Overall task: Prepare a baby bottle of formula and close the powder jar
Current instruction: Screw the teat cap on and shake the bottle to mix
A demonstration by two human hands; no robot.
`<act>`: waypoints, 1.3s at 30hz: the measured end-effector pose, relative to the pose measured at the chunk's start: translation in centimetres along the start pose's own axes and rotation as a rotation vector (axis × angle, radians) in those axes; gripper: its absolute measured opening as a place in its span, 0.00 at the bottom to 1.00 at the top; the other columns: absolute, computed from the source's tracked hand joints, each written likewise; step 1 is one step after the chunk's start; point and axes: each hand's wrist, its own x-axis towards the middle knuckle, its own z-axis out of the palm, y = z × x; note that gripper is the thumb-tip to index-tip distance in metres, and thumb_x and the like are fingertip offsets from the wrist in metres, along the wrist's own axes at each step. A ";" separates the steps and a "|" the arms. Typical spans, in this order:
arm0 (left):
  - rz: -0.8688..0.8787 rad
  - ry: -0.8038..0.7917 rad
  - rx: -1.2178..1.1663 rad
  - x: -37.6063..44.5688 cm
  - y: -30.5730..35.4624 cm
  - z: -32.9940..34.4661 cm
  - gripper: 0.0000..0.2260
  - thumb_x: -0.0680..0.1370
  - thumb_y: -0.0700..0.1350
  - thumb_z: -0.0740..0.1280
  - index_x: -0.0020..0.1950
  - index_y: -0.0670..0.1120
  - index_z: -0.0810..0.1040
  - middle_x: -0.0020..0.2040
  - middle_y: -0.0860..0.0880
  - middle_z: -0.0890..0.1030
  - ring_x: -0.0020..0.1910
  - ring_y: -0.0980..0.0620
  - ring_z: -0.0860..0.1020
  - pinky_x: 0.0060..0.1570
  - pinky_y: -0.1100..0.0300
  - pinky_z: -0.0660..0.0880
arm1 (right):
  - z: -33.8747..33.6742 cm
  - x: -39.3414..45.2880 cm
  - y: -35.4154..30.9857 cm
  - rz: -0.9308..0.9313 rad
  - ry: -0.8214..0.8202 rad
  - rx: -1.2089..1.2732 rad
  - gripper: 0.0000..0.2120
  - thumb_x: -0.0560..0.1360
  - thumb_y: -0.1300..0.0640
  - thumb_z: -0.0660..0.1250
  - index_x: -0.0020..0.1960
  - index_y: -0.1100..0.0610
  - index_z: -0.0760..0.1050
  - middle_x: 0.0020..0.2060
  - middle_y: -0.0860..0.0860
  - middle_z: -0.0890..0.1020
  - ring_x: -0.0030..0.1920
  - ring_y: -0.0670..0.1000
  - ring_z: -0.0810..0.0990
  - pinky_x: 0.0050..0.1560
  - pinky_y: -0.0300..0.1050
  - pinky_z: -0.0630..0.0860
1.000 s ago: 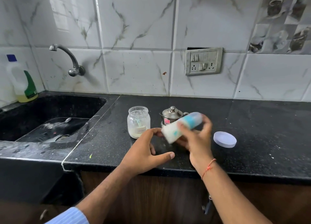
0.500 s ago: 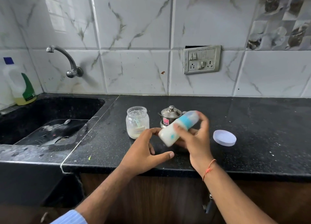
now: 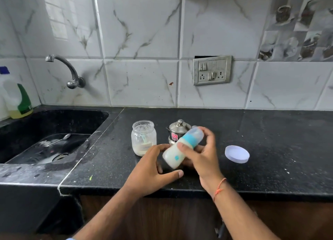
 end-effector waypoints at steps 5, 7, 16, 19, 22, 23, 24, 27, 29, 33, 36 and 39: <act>-0.002 -0.008 0.014 -0.2 0.1 0.1 0.39 0.68 0.73 0.79 0.75 0.64 0.71 0.63 0.69 0.78 0.40 0.55 0.79 0.46 0.55 0.83 | -0.3 0.6 -0.6 -0.073 0.175 0.171 0.29 0.76 0.62 0.78 0.69 0.46 0.67 0.63 0.57 0.82 0.55 0.59 0.87 0.40 0.59 0.86; -0.007 -0.011 0.010 -0.2 0.2 0.0 0.40 0.67 0.72 0.79 0.75 0.63 0.71 0.59 0.66 0.79 0.41 0.55 0.80 0.45 0.53 0.83 | -0.1 0.0 0.3 0.023 -0.018 0.046 0.30 0.74 0.64 0.79 0.68 0.45 0.70 0.58 0.59 0.85 0.51 0.59 0.89 0.41 0.58 0.86; 0.004 -0.012 -0.001 -0.1 -0.1 0.0 0.38 0.68 0.70 0.81 0.74 0.64 0.71 0.61 0.64 0.80 0.41 0.53 0.80 0.45 0.55 0.82 | -0.1 0.1 0.1 0.024 0.004 0.084 0.30 0.74 0.64 0.79 0.69 0.46 0.70 0.58 0.60 0.84 0.54 0.63 0.88 0.41 0.58 0.86; 0.001 -0.017 -0.007 -0.1 -0.1 0.1 0.38 0.69 0.71 0.80 0.75 0.66 0.70 0.67 0.67 0.77 0.41 0.52 0.80 0.46 0.56 0.83 | -1.0 0.9 -0.6 -0.117 0.310 0.330 0.28 0.77 0.60 0.78 0.68 0.47 0.67 0.64 0.55 0.80 0.60 0.60 0.86 0.41 0.57 0.86; 0.017 -0.014 -0.004 -0.2 0.0 0.1 0.37 0.69 0.69 0.81 0.74 0.65 0.71 0.62 0.64 0.79 0.42 0.55 0.79 0.45 0.59 0.81 | -0.5 0.6 0.1 0.071 0.055 0.201 0.28 0.74 0.61 0.80 0.65 0.44 0.70 0.62 0.61 0.82 0.56 0.61 0.87 0.44 0.61 0.87; 0.021 -0.015 -0.012 -0.2 0.0 0.1 0.37 0.69 0.68 0.82 0.74 0.64 0.72 0.61 0.64 0.80 0.42 0.56 0.80 0.45 0.60 0.81 | -0.5 0.4 0.3 0.106 0.012 0.154 0.30 0.73 0.62 0.81 0.66 0.44 0.71 0.61 0.61 0.83 0.56 0.61 0.87 0.46 0.64 0.87; 0.019 -0.015 -0.018 -0.1 0.0 0.0 0.36 0.69 0.67 0.82 0.74 0.64 0.72 0.62 0.64 0.79 0.41 0.55 0.80 0.45 0.59 0.81 | -0.1 0.5 0.2 0.059 0.037 0.113 0.31 0.73 0.62 0.81 0.68 0.44 0.71 0.62 0.59 0.83 0.57 0.60 0.87 0.47 0.64 0.87; 0.003 -0.023 -0.012 -0.2 0.0 0.0 0.37 0.70 0.69 0.81 0.74 0.66 0.70 0.67 0.68 0.76 0.40 0.51 0.80 0.45 0.57 0.83 | -0.9 1.0 -0.5 -0.114 0.291 0.337 0.30 0.77 0.62 0.77 0.71 0.46 0.66 0.65 0.53 0.79 0.62 0.58 0.84 0.43 0.58 0.87; 0.008 -0.018 0.007 -0.2 0.0 0.0 0.38 0.69 0.70 0.81 0.75 0.65 0.70 0.64 0.66 0.78 0.40 0.53 0.80 0.44 0.58 0.82 | -0.5 0.8 -0.2 -0.058 0.156 0.204 0.29 0.76 0.63 0.78 0.69 0.46 0.68 0.65 0.58 0.81 0.59 0.59 0.86 0.44 0.58 0.87; 0.007 -0.012 -0.009 0.0 0.0 -0.1 0.37 0.69 0.70 0.80 0.74 0.65 0.70 0.64 0.64 0.79 0.39 0.54 0.80 0.43 0.61 0.81 | -0.3 0.6 -0.2 -0.097 0.184 0.177 0.28 0.76 0.62 0.79 0.68 0.47 0.70 0.62 0.55 0.82 0.62 0.61 0.85 0.44 0.59 0.87; 0.006 -0.008 -0.003 -0.2 0.1 0.0 0.38 0.69 0.70 0.81 0.75 0.65 0.69 0.65 0.67 0.77 0.40 0.54 0.80 0.44 0.61 0.81 | -0.9 1.0 -0.4 -0.104 0.220 0.239 0.28 0.77 0.60 0.77 0.70 0.47 0.68 0.62 0.55 0.81 0.59 0.58 0.86 0.40 0.57 0.86; 0.015 -0.006 -0.003 -0.2 0.2 -0.1 0.38 0.69 0.68 0.82 0.75 0.62 0.71 0.58 0.61 0.80 0.40 0.55 0.80 0.43 0.64 0.78 | -0.4 0.6 0.5 0.048 0.040 0.102 0.30 0.73 0.62 0.81 0.69 0.45 0.72 0.60 0.59 0.84 0.56 0.60 0.88 0.44 0.61 0.87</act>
